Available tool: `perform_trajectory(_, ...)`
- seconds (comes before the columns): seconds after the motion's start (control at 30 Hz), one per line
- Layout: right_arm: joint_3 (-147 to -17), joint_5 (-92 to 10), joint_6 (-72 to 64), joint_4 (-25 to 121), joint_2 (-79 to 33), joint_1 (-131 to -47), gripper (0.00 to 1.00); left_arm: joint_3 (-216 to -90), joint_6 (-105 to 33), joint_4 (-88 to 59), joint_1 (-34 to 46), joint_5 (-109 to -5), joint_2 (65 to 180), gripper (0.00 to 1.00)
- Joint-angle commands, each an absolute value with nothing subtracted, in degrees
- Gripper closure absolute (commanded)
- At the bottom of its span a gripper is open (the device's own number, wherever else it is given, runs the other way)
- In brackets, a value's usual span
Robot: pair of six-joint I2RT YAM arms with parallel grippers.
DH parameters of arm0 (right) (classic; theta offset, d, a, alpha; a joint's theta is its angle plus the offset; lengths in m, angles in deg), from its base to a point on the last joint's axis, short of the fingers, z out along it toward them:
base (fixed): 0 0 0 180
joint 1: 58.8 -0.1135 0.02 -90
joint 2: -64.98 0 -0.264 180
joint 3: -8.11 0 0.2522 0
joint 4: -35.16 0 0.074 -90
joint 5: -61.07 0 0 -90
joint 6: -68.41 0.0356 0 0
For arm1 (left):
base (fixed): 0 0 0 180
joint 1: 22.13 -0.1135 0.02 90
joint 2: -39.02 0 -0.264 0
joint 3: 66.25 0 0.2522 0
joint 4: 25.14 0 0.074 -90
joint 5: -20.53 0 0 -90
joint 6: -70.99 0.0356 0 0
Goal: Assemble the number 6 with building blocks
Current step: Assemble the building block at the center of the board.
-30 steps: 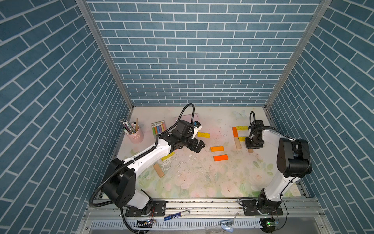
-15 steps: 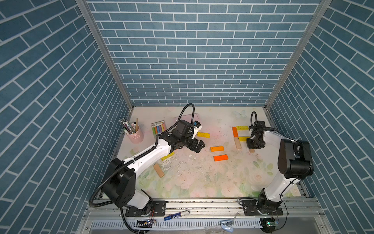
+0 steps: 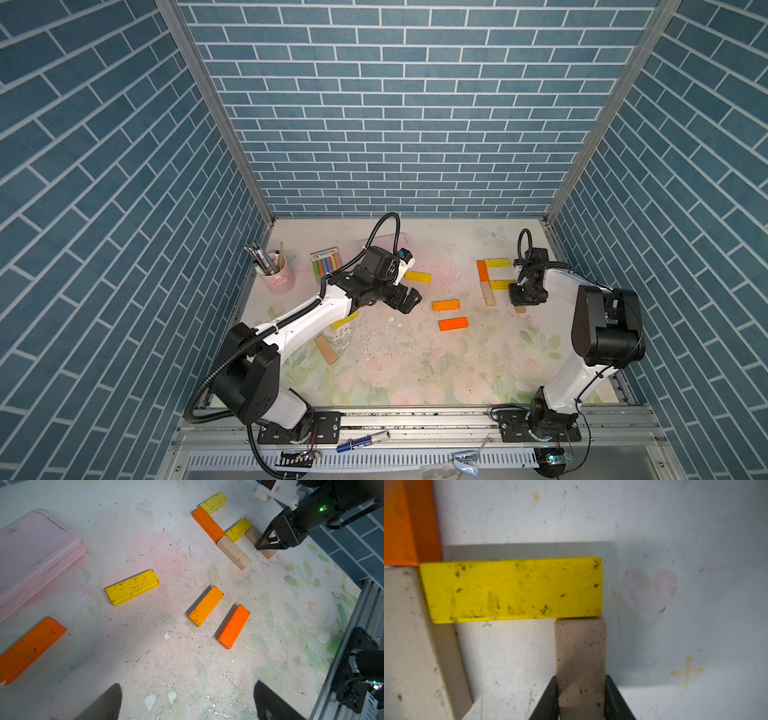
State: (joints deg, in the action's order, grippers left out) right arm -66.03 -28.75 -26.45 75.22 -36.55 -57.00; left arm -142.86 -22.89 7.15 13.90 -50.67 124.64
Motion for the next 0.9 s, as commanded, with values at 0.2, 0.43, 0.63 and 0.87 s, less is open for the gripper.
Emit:
perform_trajectory(0.2,-67.1,-28.7,-29.5,77.3,-37.4,-56.3,0.55,-142.8,-23.0,6.9,14.3,-50.0,124.9,0.01)
perform_trajectory(0.43,-68.8,-28.9,-27.5,77.4,-33.3,-56.3,0.38,-142.9,-23.0,7.1,14.3,-50.5,124.7,0.01)
perform_trajectory(0.63,-70.6,-30.3,-20.5,80.9,-25.4,-56.5,0.4,-143.3,-22.6,8.2,14.3,-51.9,123.6,0.01)
perform_trajectory(0.87,-65.6,-32.7,-6.8,81.1,-15.8,-63.4,0.35,-145.1,-23.2,11.7,14.3,-56.7,122.7,0.01)
